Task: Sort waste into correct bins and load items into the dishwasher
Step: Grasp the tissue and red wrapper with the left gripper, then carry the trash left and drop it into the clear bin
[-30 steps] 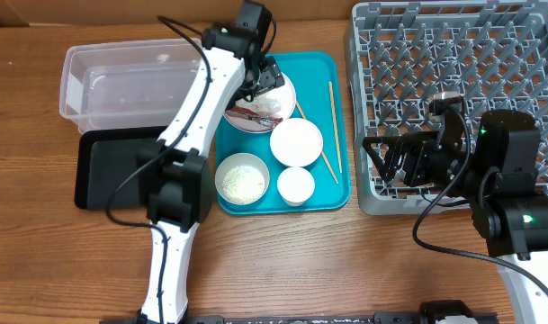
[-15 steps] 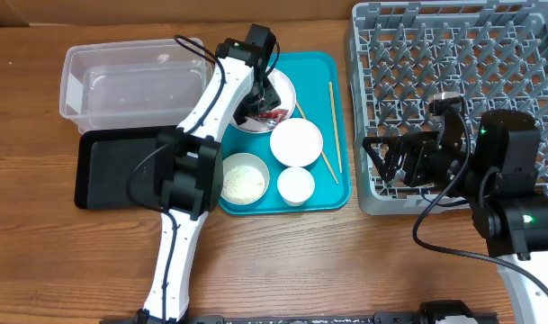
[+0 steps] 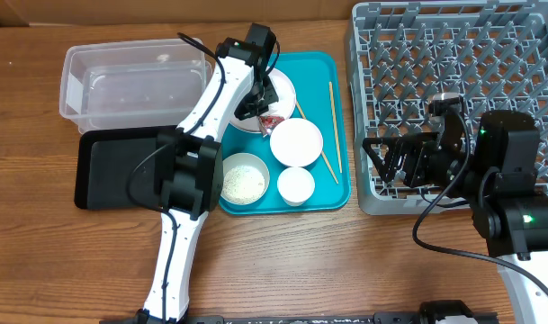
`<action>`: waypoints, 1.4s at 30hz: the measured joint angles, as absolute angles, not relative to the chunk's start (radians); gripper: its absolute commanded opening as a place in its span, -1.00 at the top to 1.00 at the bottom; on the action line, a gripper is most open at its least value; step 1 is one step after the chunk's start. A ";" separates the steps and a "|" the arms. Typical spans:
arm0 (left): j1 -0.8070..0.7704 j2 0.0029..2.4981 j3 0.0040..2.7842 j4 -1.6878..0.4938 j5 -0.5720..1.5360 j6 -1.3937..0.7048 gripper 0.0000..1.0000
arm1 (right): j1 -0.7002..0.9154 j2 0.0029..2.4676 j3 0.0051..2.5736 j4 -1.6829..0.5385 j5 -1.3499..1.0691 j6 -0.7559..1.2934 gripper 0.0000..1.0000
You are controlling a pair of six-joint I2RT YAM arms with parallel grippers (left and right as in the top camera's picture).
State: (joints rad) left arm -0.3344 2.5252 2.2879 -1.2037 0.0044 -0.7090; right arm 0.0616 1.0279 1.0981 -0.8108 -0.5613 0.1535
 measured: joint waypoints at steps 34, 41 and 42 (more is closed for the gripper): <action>0.016 2.519 2.842 -1.684 0.085 -0.513 0.92 | 0.062 1.028 1.098 -0.820 -0.528 0.153 -1.00; 0.125 2.519 2.843 -1.684 0.094 -0.506 0.11 | 0.062 1.028 1.098 -0.823 -0.523 0.154 -1.00; 0.128 2.519 2.843 -1.684 0.093 -0.501 -0.26 | 0.062 1.028 1.098 -0.823 -0.523 0.154 -1.00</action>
State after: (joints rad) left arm 0.1284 2.5187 2.8426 -1.6844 0.0929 -0.5011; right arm 0.0616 1.0279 1.0981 -0.8234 -0.5228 0.1535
